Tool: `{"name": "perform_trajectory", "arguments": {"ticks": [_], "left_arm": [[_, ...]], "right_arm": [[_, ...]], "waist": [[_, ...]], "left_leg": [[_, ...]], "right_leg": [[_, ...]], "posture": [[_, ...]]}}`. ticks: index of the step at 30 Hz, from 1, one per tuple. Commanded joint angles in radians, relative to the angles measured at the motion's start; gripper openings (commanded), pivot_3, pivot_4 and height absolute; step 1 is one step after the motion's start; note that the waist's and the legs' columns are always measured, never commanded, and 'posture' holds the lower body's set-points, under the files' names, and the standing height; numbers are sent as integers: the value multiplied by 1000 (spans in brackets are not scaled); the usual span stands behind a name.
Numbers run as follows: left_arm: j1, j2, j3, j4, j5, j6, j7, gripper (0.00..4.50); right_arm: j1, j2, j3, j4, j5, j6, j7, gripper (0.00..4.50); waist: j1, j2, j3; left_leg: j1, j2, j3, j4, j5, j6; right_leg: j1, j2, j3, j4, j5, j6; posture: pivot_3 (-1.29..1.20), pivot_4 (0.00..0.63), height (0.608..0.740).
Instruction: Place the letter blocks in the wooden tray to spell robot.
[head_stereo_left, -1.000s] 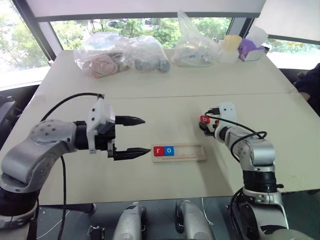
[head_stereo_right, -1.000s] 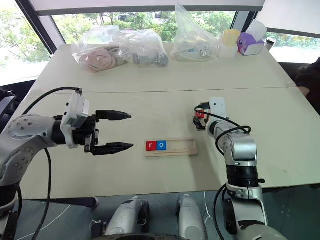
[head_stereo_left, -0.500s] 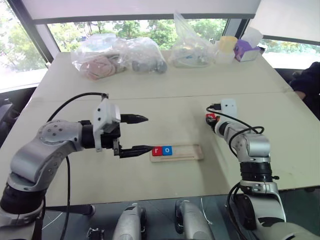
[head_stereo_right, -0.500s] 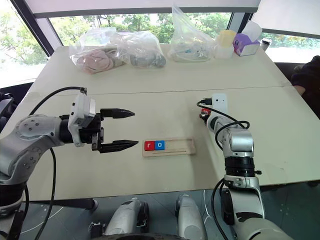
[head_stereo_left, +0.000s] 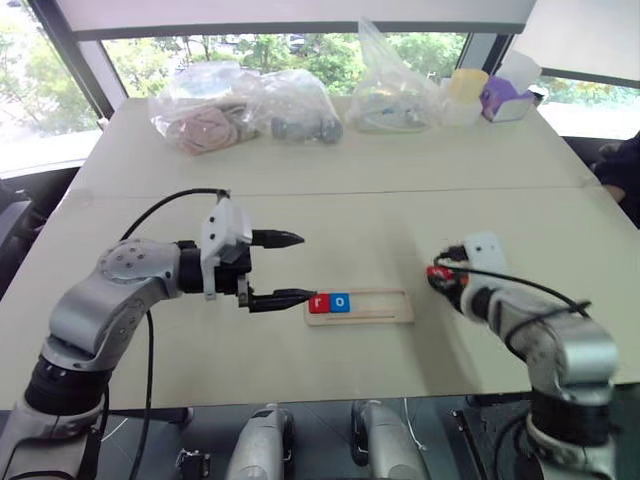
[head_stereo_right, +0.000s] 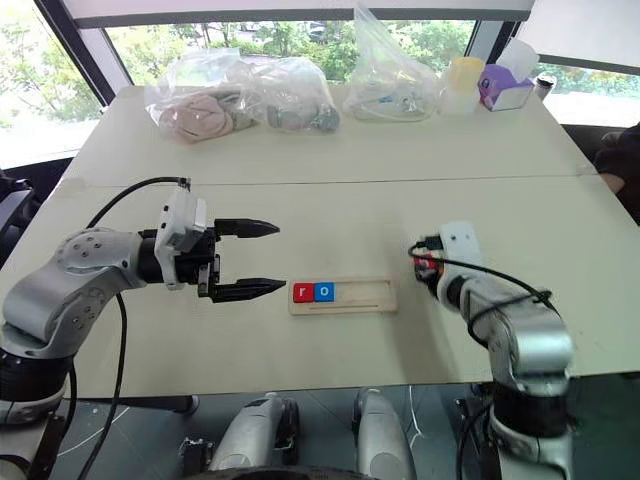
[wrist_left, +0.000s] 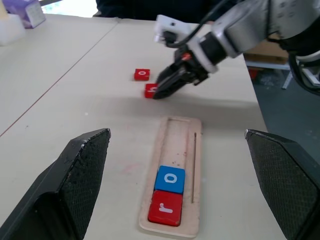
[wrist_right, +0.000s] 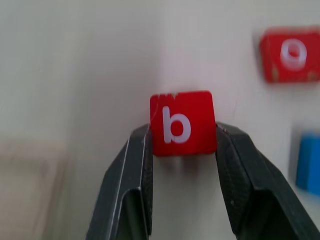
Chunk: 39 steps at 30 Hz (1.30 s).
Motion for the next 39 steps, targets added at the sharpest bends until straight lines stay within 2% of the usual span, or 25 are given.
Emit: {"name": "perform_trajectory", "arguments": {"ticks": [1, 7, 21, 23, 24, 25, 27, 28, 30, 35, 37, 39], "left_arm": [[-16, -18, -14, 21, 23, -37, -7, 4500], [-33, -46, -36, 52, 43, -57, -21, 4500], [-18, -17, -45, 28, 45, -54, -82, 4500], [-9, 1, -45, 16, 44, -53, -101, 4500], [-5, 8, -44, 11, 44, -53, -106, 4500], [-2, 13, -44, 6, 44, -53, -109, 4500], [4, 23, -43, 0, 47, -56, -114, 4500], [6, 26, -42, -3, 48, -57, -116, 4500], [12, 32, -40, -6, 49, -59, -118, 4500], [7, 37, -45, 9, 53, -69, -133, 4500], [-2, 33, -53, 29, 60, -82, -145, 4500], [-9, 28, -61, 48, 75, -102, -150, 4500]], "right_arm": [[72, 57, -45, -208, 4, 98, -26, 1153], [168, 163, -42, -275, -20, 101, -86, 1153], [116, 218, -11, -207, -90, 100, -134, 1153], [112, 217, -2, -195, -93, 98, -131, 2234], [111, 215, -1, -192, -93, 97, -127, 2623], [110, 210, -2, -190, -93, 97, -121, 3263], [104, 192, -11, -192, -91, 97, -105, 4178], [101, 173, -16, -193, -86, 99, -90, 4422], [97, 91, -24, -202, -40, 92, -7, 4422], [56, -255, -84, -174, 151, 23, 330, 4422], [82, -414, -99, -121, 212, -94, 496, 4422], [142, -540, -90, -59, 215, -307, 669, 4422]], "waist": [[-3, 0, 0], [-4, 0, 0], [-4, 0, 0], [-4, 0, 0], [-4, 0, 0], [-5, 0, 0], [-3, 0, 0], [-3, 0, 0], [-2, 1, 1], [-3, 2, 2], [-2, 1, 2], [1, 1, 2]], "left_leg": [[0, 0, 0, 0, 0, 0], [0, 2, 1, 0, 0, -1], [-2, 2, 2, 0, 0, -1], [-2, 2, 2, 0, 0, -1], [-2, 2, 2, 0, 0, -1], [-2, 2, 2, 0, 0, -1], [-2, 2, 1, 0, 0, -1], [-2, 2, 1, 0, 0, -1], [-2, 2, 2, 0, 0, -1], [-3, 0, 2, 0, 0, 0], [-3, 0, 1, -1, 0, 0], [-3, 0, 1, -1, 0, 0]], "right_leg": [[0, 0, 0, 0, 0, 0], [-1, 0, 0, 0, -1, 1], [-5, 0, 0, 0, 1, -2], [-5, 0, 0, 0, 1, -2], [-5, 0, 0, 0, 1, -2], [-5, 0, 0, 0, 1, -2], [-5, 0, 0, 0, 1, -2], [-5, 0, 0, 0, 1, -2], [-5, 0, 0, -1, 1, -2], [-5, -2, 0, -1, 1, -2], [-5, -2, -1, -1, 0, -1], [-5, -1, -1, -1, -1, 2]], "posture": [[0, 150, 740], [0, 150, 740], [0, 150, 740], [0, 150, 740], [0, 150, 740], [0, 150, 740], [0, 150, 740], [0, 150, 740], [0, 150, 740], [0, 150, 740], [0, 150, 740], [0, 150, 740]]}}
